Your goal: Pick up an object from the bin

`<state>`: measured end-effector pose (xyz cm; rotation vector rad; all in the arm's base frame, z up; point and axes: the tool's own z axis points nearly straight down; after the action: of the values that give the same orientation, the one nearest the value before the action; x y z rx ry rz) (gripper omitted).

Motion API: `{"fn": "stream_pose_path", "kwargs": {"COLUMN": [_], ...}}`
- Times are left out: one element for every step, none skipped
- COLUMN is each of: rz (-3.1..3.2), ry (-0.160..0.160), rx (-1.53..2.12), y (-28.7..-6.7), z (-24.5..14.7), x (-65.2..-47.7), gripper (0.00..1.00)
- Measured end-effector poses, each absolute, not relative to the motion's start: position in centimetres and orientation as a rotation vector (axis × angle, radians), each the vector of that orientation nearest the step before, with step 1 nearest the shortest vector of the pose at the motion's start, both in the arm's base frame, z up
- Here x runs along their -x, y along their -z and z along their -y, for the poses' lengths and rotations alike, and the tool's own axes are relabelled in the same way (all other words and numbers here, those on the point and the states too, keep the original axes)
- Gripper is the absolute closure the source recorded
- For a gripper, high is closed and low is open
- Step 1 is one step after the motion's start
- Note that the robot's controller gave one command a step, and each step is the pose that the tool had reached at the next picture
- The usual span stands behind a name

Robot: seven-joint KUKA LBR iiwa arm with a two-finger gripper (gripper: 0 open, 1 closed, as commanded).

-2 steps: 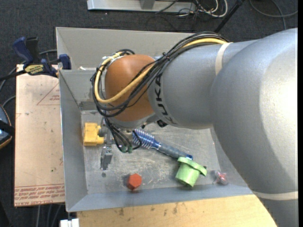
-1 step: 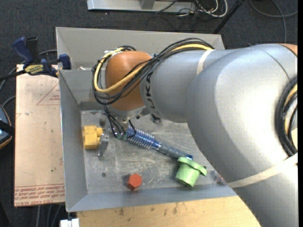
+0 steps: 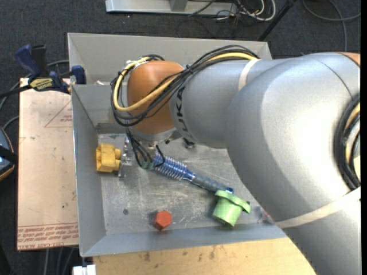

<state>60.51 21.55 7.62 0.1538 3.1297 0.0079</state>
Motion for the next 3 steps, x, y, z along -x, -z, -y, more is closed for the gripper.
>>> {"fn": "stream_pose_path", "kwargs": {"rz": [-3.130, -3.139, -3.115], "ry": [-0.007, -0.003, -0.006], "rx": [0.015, 0.014, 0.333], "y": [-23.1, -22.5, -9.9], "z": [-23.2, -23.1, -25.2], "x": [-60.5, -60.4, -56.9], "gripper": [1.00, 0.00, 0.00]}}
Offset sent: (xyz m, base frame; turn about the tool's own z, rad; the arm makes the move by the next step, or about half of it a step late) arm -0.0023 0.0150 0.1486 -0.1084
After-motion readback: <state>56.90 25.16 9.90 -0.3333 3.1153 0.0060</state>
